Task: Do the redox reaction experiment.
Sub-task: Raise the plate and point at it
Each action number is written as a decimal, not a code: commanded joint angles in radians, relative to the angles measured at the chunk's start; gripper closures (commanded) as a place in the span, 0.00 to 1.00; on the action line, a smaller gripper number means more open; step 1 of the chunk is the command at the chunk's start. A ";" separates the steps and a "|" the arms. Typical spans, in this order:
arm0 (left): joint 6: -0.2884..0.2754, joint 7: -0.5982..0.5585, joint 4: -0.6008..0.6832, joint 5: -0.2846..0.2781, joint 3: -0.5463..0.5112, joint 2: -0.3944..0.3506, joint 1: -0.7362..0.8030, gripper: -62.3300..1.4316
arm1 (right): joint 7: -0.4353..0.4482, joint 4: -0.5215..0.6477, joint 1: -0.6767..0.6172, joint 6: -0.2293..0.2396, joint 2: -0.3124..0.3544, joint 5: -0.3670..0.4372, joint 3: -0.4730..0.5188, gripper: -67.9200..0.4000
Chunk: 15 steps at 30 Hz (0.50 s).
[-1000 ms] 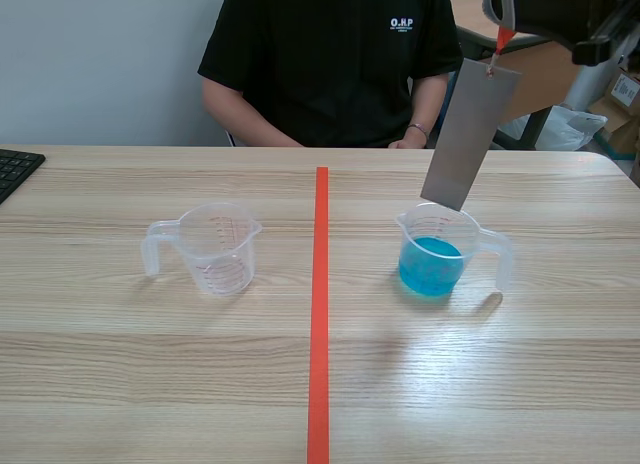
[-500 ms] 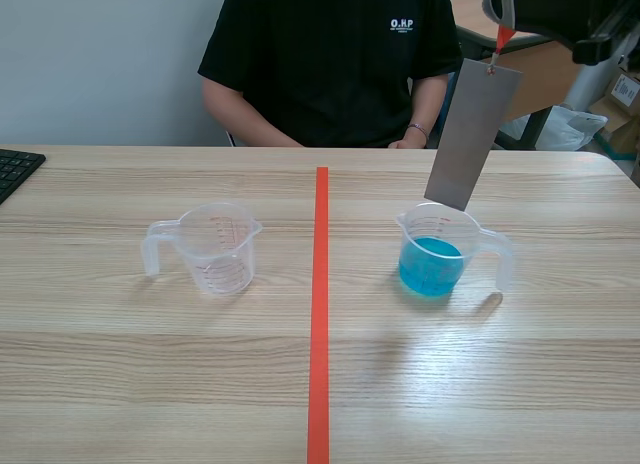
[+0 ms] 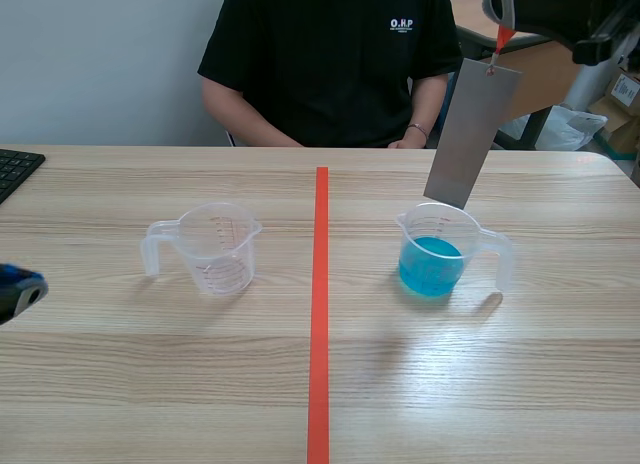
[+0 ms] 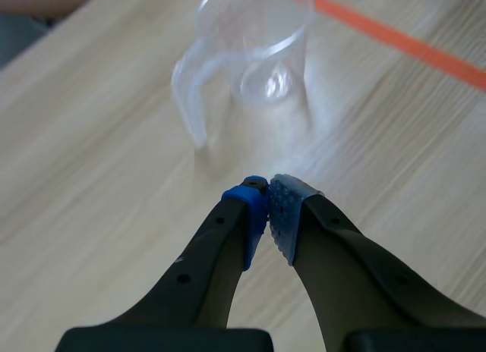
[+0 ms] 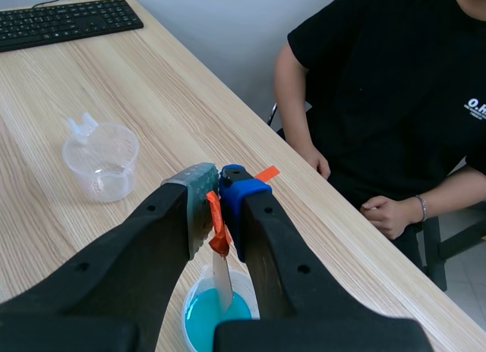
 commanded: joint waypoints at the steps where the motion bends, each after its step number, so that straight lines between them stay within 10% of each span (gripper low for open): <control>1: 0.002 -0.005 0.027 -0.005 0.046 0.003 -0.066 0.90 | 0.015 0.016 0.018 0.006 0.016 0.015 0.021 0.97; 15: 0.016 0.124 0.017 0.154 0.528 0.237 -0.639 0.90 | 0.015 0.016 0.018 0.006 0.016 0.015 0.021 0.97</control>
